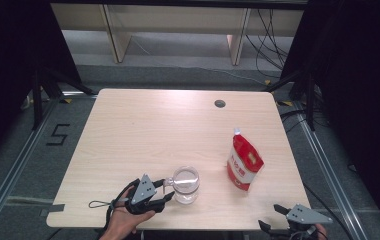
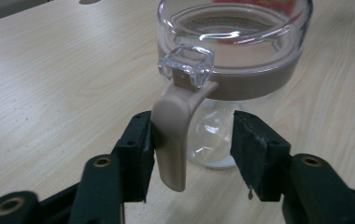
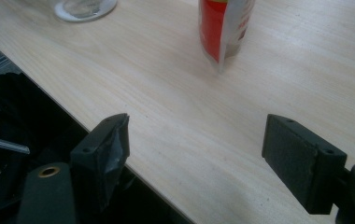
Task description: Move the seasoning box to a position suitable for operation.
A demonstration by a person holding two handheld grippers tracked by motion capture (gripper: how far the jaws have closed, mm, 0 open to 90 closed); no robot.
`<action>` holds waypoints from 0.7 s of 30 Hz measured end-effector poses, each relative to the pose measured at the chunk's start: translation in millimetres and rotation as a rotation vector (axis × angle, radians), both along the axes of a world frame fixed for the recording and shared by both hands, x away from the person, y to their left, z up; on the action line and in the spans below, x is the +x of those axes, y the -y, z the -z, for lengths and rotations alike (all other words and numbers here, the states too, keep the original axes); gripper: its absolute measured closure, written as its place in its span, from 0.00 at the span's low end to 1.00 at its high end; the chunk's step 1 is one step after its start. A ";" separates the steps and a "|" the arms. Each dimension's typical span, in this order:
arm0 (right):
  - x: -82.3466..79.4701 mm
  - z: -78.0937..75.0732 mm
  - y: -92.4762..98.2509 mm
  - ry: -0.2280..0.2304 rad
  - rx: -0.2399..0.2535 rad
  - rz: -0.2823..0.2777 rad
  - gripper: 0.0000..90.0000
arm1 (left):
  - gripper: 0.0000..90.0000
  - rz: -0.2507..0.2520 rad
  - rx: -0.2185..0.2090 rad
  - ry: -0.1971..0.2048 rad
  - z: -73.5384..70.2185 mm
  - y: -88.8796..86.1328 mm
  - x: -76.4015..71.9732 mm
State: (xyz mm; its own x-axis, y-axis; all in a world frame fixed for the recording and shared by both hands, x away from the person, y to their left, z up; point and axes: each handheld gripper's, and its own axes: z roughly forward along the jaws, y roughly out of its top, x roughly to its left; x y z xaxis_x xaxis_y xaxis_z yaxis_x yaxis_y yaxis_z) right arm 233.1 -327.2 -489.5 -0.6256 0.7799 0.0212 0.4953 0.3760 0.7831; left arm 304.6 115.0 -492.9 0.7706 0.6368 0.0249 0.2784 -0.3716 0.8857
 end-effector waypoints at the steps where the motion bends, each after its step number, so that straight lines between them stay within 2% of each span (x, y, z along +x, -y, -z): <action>1: 0.0 0.0 0.0 0.000 0.000 0.000 0.27 | 0.63 0.000 0.000 0.000 0.0 0.0 0.0; 3: -0.3 0.3 -0.6 -0.011 0.009 0.001 0.27 | 0.69 0.006 -0.002 0.009 0.0 -1.3 0.8; 4: -0.7 0.4 -0.8 -0.015 0.012 0.007 0.27 | 0.72 0.031 0.026 0.038 -0.5 -2.5 2.3; 5: 0.6 0.4 0.4 0.001 0.000 -0.002 0.27 | 0.76 0.031 0.026 0.038 -0.5 -2.5 2.3; 6: 0.6 0.4 0.5 0.001 0.000 0.000 0.27 | 0.78 0.056 0.027 0.051 -0.6 -1.6 2.9; 7: 0.6 0.4 0.5 0.001 0.000 0.000 0.27 | 0.80 0.056 0.027 0.051 -0.6 -1.6 2.9; 8: -0.1 0.1 0.0 -0.004 0.006 -0.001 0.27 | 0.80 0.062 0.004 0.019 -0.3 -0.7 1.5; 11: -1.5 0.0 -1.3 -0.025 0.018 0.013 0.27 | 0.80 0.078 0.002 0.033 0.1 -0.3 1.7; 12: 0.3 0.5 -0.4 -0.013 0.010 0.000 0.27 | 0.81 0.094 0.000 0.023 -0.3 -1.0 1.7; 15: -0.9 0.1 -1.1 -0.019 0.017 0.008 0.27 | 0.81 0.101 0.000 0.024 -0.2 -1.3 1.3; 16: 0.7 0.3 -0.1 -0.004 0.007 -0.008 0.27 | 0.81 0.118 -0.016 0.021 0.3 -0.2 0.4; 19: 1.3 0.7 0.3 0.007 0.003 -0.013 0.27 | 0.81 0.140 0.002 0.022 -0.9 -0.1 0.0; 20: 0.9 0.2 0.3 0.004 0.001 -0.011 0.27 | 0.81 0.160 0.003 0.033 -1.5 0.5 -1.4; 21: -0.1 0.5 -0.8 -0.014 0.015 -0.003 0.27 | 0.81 0.158 -0.007 0.027 -1.1 1.6 -2.7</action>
